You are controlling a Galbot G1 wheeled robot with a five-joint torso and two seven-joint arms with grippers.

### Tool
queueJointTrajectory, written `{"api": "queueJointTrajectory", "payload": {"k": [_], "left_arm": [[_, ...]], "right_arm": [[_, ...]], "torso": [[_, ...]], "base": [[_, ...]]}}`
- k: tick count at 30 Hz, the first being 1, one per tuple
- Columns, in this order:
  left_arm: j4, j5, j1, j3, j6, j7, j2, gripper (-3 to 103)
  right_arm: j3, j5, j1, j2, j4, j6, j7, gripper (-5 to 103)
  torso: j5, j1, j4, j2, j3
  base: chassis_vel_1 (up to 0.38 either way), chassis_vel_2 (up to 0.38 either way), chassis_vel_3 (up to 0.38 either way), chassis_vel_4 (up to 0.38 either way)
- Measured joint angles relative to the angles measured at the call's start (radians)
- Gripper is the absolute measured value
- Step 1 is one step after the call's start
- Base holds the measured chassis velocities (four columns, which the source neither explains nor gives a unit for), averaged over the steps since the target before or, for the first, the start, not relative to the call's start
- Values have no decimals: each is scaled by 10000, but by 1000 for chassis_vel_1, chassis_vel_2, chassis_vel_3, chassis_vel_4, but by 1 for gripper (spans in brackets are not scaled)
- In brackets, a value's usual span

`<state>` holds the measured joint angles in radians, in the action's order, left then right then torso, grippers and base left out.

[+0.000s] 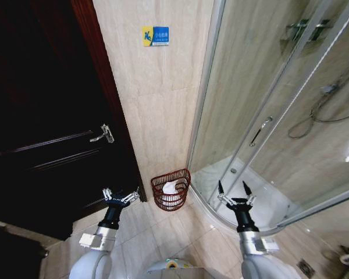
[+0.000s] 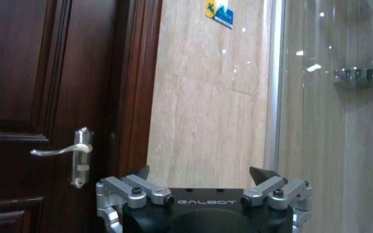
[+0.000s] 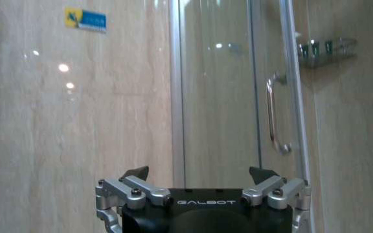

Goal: Discard the used towel into the hamper.

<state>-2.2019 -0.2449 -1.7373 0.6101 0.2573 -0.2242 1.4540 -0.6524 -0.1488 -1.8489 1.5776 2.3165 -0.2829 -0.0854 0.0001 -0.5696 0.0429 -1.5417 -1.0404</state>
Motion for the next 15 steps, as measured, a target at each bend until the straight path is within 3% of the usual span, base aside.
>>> {"api": "queueJointTrajectory", "payload": {"k": [7, 15], "left_arm": [[4, -1, 0, 0, -2, 0, 0, 100], [4, -2, 1, 0, -2, 0, 0, 100]], "right_arm": [[-142, -697, -33, -143, 1730, 655, 462, 100], [-253, -389, -26, 27, 1910, 470, 637, 100]], "torso": [[-2, 0, 1, 0, 0], [0, 0, 0, 0, 0]], "base": [[0, 0, 0, 0], [0, 0, 0, 0]]}}
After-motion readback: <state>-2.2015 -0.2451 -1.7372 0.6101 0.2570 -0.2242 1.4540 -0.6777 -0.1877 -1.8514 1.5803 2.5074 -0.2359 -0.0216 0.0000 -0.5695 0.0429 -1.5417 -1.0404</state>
